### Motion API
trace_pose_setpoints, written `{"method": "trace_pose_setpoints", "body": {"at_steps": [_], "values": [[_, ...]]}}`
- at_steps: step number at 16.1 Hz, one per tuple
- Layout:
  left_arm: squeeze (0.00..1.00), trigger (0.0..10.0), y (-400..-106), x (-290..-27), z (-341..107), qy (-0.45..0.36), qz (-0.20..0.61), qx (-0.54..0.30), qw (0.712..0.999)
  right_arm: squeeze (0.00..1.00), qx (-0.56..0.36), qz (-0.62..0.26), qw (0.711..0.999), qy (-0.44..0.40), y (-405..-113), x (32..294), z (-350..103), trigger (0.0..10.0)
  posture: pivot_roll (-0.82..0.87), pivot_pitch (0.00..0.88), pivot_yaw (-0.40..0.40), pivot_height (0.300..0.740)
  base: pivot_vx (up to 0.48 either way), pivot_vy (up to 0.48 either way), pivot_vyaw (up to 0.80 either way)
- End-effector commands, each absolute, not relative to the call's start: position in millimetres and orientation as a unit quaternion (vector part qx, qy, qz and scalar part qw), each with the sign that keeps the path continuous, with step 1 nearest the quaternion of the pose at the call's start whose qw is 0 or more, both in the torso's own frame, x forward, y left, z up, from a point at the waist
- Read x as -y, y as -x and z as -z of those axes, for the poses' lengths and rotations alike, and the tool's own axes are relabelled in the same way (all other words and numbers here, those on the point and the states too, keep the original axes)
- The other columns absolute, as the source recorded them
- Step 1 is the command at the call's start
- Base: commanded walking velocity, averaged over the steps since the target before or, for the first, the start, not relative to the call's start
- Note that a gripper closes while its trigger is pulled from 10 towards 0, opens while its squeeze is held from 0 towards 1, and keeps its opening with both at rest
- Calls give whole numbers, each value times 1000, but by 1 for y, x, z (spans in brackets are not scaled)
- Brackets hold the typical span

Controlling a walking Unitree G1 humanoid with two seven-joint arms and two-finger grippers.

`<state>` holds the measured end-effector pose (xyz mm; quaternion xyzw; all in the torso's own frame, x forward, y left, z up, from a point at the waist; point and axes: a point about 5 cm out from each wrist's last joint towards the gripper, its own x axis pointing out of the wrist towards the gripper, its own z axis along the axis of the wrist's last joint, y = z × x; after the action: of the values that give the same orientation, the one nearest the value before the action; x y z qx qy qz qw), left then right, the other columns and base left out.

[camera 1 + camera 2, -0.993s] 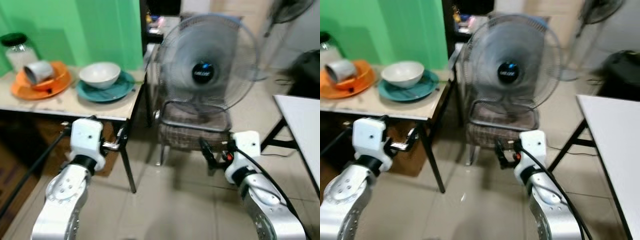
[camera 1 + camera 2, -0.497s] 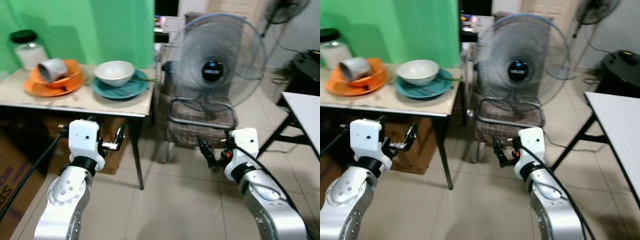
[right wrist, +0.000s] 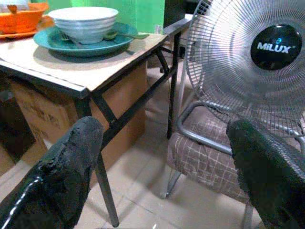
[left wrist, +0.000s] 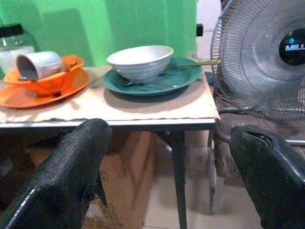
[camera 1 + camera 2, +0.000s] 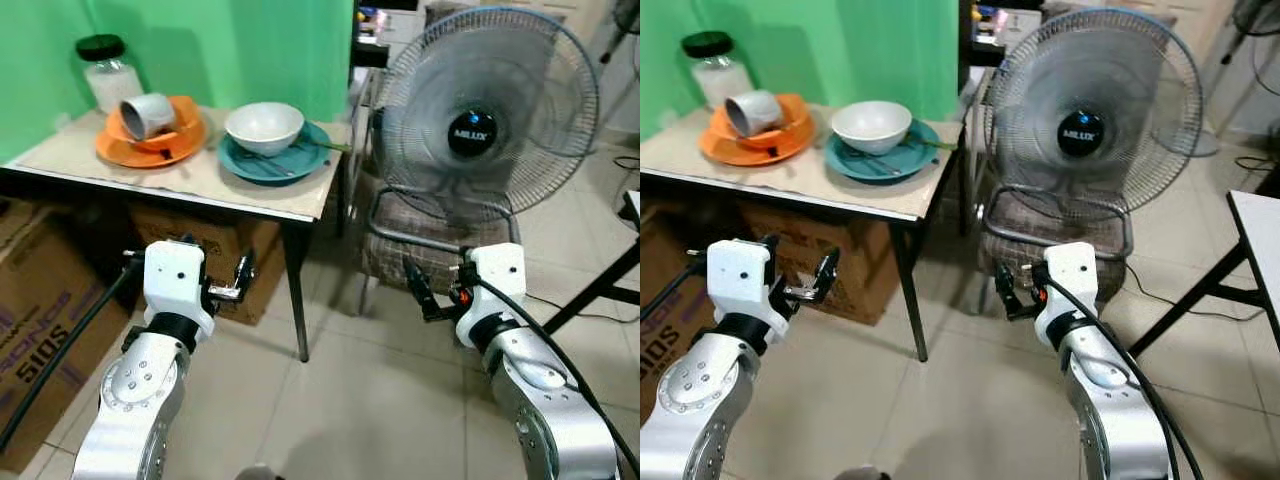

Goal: Setting the table

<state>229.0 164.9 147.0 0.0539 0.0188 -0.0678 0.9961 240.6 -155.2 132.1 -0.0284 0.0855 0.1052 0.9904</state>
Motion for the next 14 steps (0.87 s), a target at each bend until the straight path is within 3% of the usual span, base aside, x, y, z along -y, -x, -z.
{"method": "trace_pose_setpoints", "body": {"at_steps": [1,7,14], "values": [[788,10000,-229,-164,-148,-60,75,-21,995,1000,-82,-116,989,35,-240,153,-133,10000,37,0,14,740,296,0,0],[788,10000,-227,-165,-147,-65,75,-25,995,1000,-69,-139,987,46,-243,146,-137,10000,49,0,5,740,326,0,800],[792,10000,-227,-167,-149,-66,67,-23,995,1000,-57,-134,989,31,-249,146,-139,10000,71,0,-6,740,359,0,0]]}}
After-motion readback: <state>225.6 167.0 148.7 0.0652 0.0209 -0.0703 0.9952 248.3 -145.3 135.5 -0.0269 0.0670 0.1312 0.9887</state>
